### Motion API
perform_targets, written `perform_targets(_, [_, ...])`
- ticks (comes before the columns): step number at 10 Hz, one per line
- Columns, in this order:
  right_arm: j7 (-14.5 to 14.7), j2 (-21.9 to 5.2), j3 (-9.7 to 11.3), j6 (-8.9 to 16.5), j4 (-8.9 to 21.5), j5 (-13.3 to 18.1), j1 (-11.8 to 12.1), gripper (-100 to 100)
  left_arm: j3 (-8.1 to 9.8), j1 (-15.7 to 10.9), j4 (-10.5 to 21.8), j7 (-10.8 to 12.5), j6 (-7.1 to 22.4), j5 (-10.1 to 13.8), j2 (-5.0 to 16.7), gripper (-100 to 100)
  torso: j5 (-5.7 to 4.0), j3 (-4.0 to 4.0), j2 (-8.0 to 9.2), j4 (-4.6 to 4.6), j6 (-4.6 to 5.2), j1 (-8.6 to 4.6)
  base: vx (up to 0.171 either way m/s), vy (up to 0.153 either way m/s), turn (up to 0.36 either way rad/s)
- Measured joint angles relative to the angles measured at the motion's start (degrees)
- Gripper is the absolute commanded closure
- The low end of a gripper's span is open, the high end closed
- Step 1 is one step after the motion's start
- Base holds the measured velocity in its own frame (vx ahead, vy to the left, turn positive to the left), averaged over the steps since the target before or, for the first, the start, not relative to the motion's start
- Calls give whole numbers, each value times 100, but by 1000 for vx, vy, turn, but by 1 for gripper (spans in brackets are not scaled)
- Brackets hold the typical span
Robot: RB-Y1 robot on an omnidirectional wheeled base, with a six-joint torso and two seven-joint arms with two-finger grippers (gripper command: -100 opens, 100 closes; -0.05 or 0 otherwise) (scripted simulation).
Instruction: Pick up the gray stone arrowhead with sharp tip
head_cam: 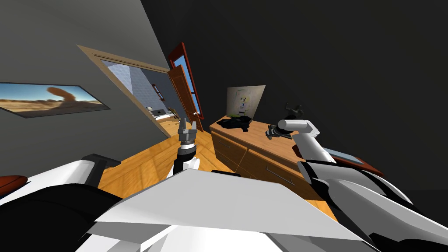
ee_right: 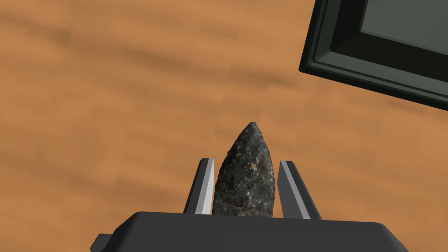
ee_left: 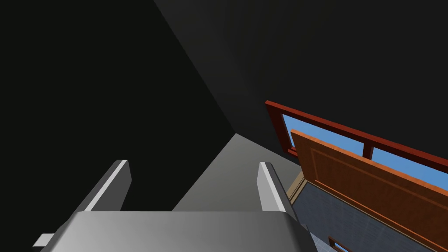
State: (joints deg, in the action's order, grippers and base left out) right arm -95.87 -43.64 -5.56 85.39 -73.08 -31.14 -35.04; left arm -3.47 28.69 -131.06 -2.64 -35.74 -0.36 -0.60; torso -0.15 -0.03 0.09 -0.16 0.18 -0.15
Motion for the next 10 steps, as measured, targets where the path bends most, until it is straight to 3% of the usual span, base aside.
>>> perform_targets(1, [0, 0, 0, 0, 0, 1, 0, 100, 0, 0, 0, 0, 0, 0, 0, 0, 0, 0, -1, 0, 0, 1, 0, 0, 0])
perform_targets(2, [-1, -1, 0, 0, 1, 1, 1, 0, 0, 0, 0, 0, 0, 0, 0, 0, 0, 0, -1, 0, -1, 1, 0, 0, 0])
perform_targets(3, [-1, -1, 0, 0, 1, 1, 1, 100, 0, 0, 0, 0, 0, 0, 0, 0, 0, -1, -1, 0, -1, 2, 15, 5, 2])
perform_targets(7, [-5, -2, -2, -1, 1, 1, 0, 100, 0, 0, 0, 0, 0, 0, 0, 0, 1, 0, 1, 0, -3, 1, -8, -8, 26])
perform_targets(10, [72, 244, -275, 15, 257, 431, -280, 100, 0, -1, 0, 0, 0, 0, 0, 0, 0, 4, 5, 3, -10, -7, -30, -38, 110])
